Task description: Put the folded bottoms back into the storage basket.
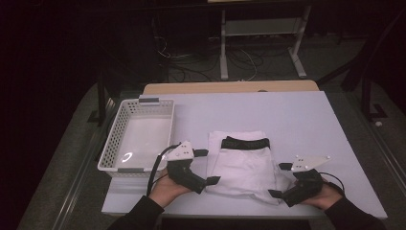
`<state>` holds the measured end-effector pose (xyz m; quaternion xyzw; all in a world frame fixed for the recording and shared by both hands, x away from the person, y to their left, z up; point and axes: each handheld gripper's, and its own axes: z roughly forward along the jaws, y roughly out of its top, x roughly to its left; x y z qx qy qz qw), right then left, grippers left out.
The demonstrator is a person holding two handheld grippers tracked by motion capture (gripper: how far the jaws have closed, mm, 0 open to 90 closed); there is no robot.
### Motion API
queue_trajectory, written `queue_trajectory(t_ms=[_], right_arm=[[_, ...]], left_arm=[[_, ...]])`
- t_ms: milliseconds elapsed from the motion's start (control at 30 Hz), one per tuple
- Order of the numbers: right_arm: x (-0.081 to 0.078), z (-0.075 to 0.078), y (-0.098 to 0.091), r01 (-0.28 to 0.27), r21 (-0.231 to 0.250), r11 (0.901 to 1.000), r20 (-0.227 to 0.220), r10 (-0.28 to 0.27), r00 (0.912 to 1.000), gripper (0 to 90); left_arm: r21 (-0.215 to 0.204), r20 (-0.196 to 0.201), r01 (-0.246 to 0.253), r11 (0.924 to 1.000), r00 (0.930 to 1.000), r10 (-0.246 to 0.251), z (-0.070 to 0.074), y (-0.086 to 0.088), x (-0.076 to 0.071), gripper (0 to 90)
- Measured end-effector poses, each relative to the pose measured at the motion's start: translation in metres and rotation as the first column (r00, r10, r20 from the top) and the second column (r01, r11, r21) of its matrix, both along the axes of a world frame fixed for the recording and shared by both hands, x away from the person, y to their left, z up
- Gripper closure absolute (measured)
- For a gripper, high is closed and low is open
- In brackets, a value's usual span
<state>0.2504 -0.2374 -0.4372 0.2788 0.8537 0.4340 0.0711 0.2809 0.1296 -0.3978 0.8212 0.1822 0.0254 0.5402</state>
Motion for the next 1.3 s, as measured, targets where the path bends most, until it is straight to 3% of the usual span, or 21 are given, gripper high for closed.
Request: queue_trajectory(t_ms=[333,967,1300], right_arm=[[0.001,-0.001,0.001,-0.003,0.003,1.0,-0.005,0.003,1.0,0.0],[0.001,0.0,0.0,-0.008,0.006,0.9999,-0.003,0.008,1.0,0.0],[0.0,0.0,0.001,-0.017,0.004,0.9998,0.0,0.017,0.9998,0.0]], left_arm=[[0.039,-0.004,0.001,0.9992,1.0,-0.001,-0.012,-0.018,0.005,0.9],[0.075,0.009,-0.084,0.9937,0.9965,0.083,-0.023,-0.041,0.031,1.0],[0.076,0.023,-0.143,0.9868,0.9897,0.141,-0.026,-0.047,0.048,12.1]])
